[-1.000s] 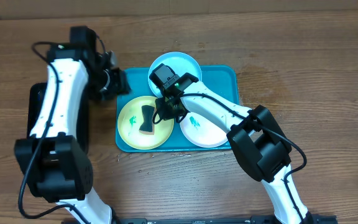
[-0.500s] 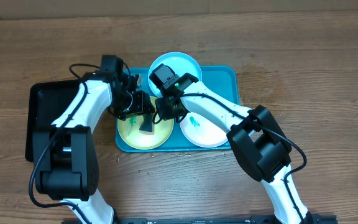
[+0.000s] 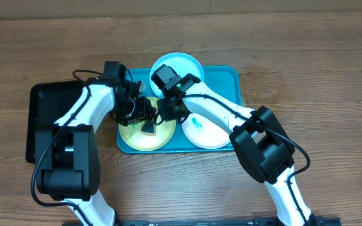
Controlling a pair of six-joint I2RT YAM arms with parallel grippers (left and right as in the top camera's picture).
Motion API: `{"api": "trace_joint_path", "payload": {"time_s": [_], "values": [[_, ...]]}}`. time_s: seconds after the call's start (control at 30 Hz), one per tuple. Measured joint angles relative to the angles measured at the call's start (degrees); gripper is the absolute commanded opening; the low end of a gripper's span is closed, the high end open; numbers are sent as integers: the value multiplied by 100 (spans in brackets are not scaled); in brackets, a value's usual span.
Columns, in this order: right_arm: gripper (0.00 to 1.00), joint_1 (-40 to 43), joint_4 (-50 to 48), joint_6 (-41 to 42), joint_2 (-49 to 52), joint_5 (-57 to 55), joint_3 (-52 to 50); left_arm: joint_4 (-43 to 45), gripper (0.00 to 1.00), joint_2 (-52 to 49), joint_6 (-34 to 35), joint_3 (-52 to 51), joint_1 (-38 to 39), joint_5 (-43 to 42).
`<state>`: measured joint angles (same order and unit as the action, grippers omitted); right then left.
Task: Clean dirty plates on tray and stack at the side
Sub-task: 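Scrub the yellow plate with the sponge in the left gripper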
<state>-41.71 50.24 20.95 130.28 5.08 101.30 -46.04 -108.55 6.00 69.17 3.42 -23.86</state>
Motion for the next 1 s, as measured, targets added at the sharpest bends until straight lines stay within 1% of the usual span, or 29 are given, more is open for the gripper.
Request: {"api": "trace_joint_path", "payload": {"time_s": [0.1,0.13,0.17,0.27,0.4,0.43,0.47,0.8,0.9,1.0], "values": [[28,0,0,2,0,0,0,70,51,-13,2,-111,50,0],[28,0,0,2,0,-2,0,68,45,-24,0,-138,74,0],[28,0,0,-2,0,-2,0,70,38,-35,0,-155,90,0],[28,-2,0,2,0,0,0,96,22,-37,13,-170,111,31],[27,-2,2,2,0,0,0,85,14,-37,155,-170,111,356],[27,0,4,0,0,0,0,81,8,-37,186,-170,114,485],[27,0,7,0,0,0,0,70,5,-37,208,-170,122,595],[25,0,35,2,2,22,0,-24,4,2,289,-120,229,1873],[25,-28,33,0,2,42,0,-90,4,22,348,-107,247,2363],[25,-37,42,2,2,44,2,-254,5,22,570,-74,254,3047]]}}
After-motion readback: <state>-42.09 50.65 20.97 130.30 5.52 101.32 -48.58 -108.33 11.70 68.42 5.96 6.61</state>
